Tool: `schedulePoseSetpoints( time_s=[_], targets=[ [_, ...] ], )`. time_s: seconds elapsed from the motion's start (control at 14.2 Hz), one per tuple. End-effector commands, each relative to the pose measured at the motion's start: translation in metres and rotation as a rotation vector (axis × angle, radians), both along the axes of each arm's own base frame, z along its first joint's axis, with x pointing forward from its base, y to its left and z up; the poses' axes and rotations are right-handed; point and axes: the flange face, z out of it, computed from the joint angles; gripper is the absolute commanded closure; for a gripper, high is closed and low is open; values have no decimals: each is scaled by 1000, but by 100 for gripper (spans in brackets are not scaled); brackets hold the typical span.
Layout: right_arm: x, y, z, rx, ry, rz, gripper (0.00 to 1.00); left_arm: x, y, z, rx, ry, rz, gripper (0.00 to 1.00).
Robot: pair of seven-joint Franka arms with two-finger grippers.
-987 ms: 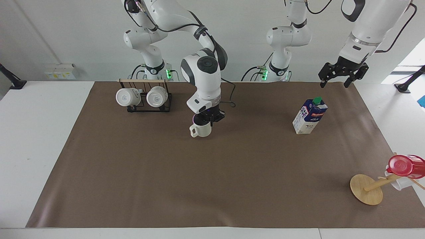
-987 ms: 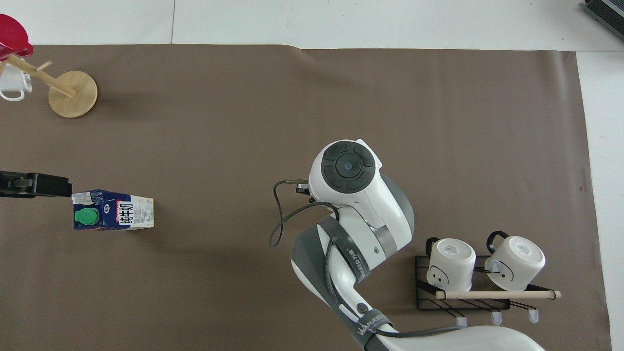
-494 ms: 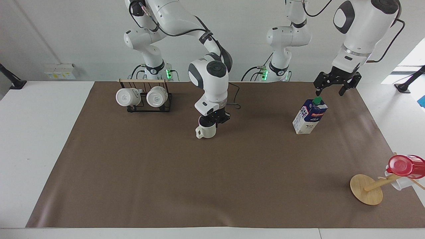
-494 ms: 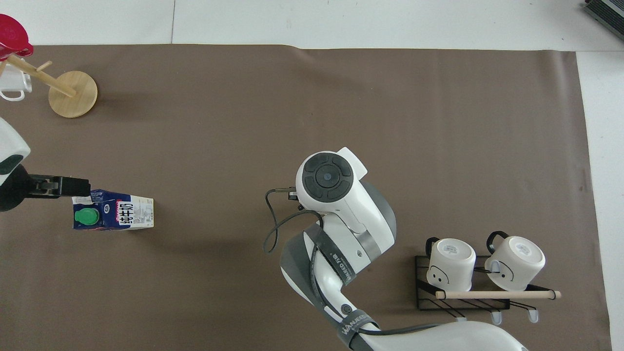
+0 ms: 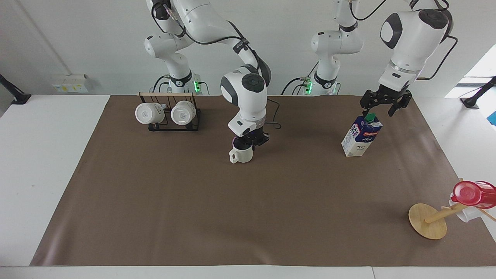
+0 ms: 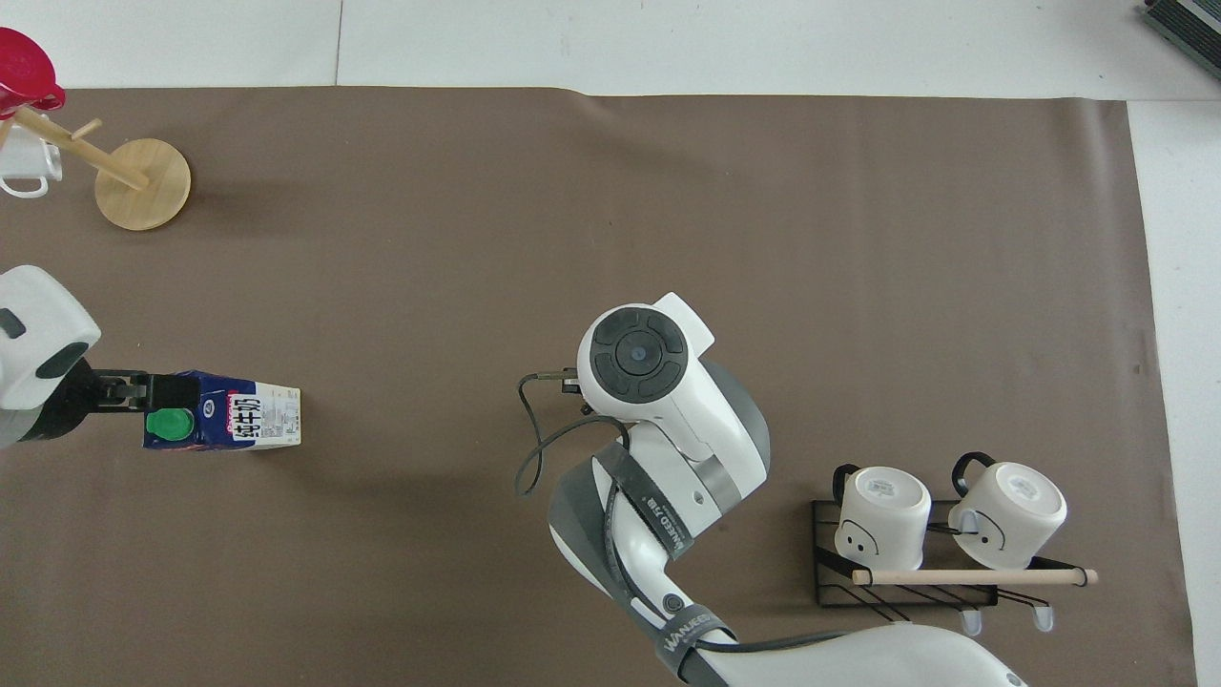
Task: Place cup and milk on table
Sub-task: 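Grasp the milk carton with the left gripper while the right gripper holds the mug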
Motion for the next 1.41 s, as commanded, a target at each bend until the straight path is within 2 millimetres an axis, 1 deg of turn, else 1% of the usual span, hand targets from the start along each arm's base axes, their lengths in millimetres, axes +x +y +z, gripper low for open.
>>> schedulePoseSetpoints(
  time_s=[0.0,0.14,0.35,0.56,0.85,0.92,0.99,1.06,1.34],
  targets=[
    [0,0,-1,2,-28,25,100,-21,3,-13,12,-33,-11,0],
    [-4,-2,-6,-7,-17,47,100,-27,2,-20,11,-40,-13,0],
    [-8,-5,-10,-13,-8,59,100,-29,2,-26,11,-42,-14,0],
    [-7,-5,-9,-9,-9,57,100,-35,4,-37,11,-52,-14,0],
    [-7,-3,-8,5,-14,53,100,-35,4,-41,11,-52,-15,0],
    [-7,-3,-9,7,-11,48,100,-36,4,-47,11,-57,-24,0],
    [-6,-2,-8,9,-14,40,39,-37,6,-52,13,-66,-37,0],
    [-6,-3,-8,7,-12,33,0,-36,11,-54,15,-75,-40,0],
    [-5,1,5,12,-28,26,0,-32,13,-56,16,-89,-45,0]
  ],
)
